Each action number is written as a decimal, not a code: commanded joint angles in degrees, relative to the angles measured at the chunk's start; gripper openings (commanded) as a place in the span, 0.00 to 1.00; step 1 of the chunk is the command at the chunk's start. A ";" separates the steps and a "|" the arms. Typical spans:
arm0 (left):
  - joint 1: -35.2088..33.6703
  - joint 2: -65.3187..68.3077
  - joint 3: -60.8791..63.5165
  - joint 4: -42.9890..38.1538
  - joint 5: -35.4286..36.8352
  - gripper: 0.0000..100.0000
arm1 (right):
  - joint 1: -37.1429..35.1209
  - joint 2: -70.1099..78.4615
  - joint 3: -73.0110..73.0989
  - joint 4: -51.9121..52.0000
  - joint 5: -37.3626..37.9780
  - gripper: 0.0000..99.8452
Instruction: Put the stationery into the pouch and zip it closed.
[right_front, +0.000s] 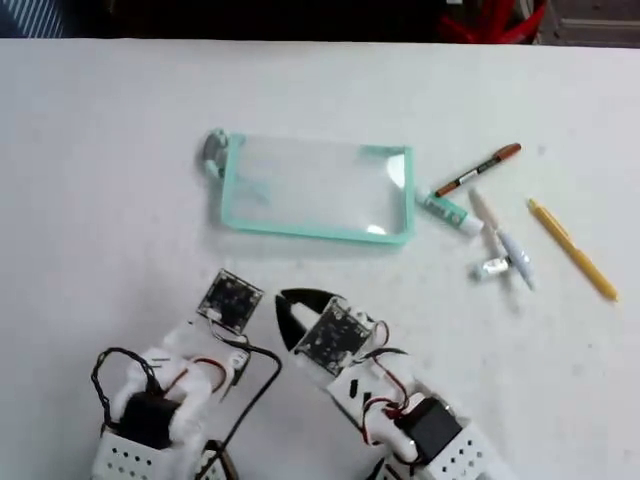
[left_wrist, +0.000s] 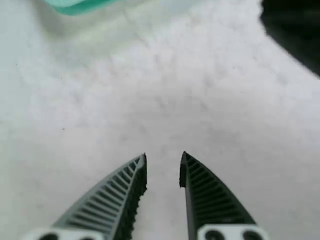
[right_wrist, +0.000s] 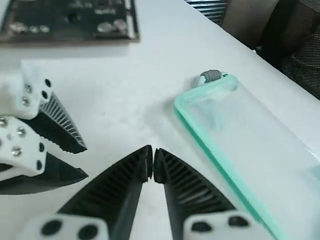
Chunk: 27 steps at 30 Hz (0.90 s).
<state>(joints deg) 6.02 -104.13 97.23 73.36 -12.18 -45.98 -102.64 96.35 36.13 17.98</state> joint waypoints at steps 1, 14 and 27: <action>0.66 -0.57 -0.26 0.09 -0.18 0.12 | 4.00 -0.40 0.53 0.04 0.09 0.02; 0.48 -0.57 -0.26 -0.53 -0.44 0.12 | 5.67 -0.40 0.53 0.13 -0.09 0.02; 0.40 -0.57 -0.70 -8.35 -0.09 0.12 | 12.00 -0.40 0.53 0.04 -0.26 0.07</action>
<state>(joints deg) 6.11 -104.13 97.23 67.12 -12.26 -38.77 -102.64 96.35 36.31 17.98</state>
